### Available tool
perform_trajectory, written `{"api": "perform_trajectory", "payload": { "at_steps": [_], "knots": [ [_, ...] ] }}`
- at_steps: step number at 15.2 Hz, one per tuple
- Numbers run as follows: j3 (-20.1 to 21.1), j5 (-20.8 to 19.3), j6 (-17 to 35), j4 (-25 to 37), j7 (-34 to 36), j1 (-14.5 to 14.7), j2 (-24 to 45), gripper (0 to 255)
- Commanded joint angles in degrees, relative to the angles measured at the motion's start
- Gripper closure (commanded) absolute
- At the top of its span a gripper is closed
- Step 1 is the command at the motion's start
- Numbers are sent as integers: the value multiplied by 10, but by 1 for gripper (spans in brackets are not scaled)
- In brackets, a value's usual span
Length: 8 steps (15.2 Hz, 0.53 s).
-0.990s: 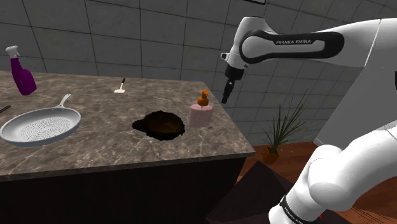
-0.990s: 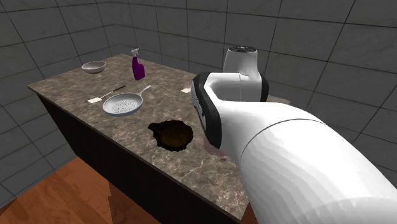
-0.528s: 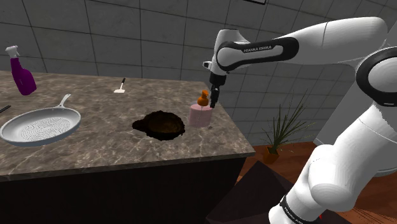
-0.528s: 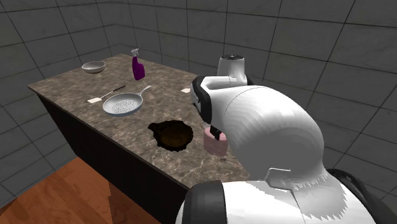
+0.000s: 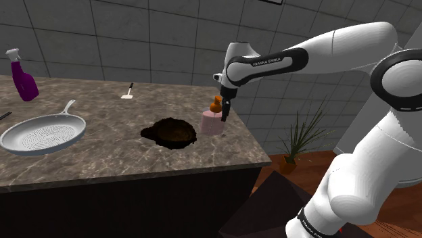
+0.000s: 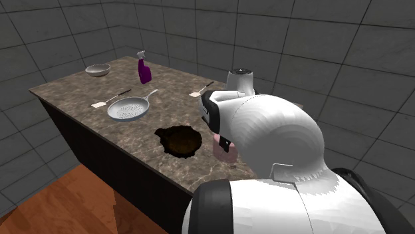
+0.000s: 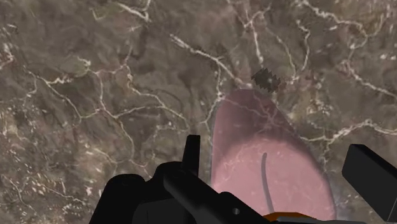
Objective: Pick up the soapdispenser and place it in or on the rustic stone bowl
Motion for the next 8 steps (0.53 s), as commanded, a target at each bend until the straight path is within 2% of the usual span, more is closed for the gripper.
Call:
{"api": "perform_trajectory", "payload": {
  "at_steps": [1,6,7,8],
  "knots": [
    [0,0,3,-2,0,0,1,0],
    [0,0,3,-2,0,0,1,0],
    [0,0,3,-2,0,0,1,255],
    [0,0,3,-2,0,0,1,255]
  ]
}}
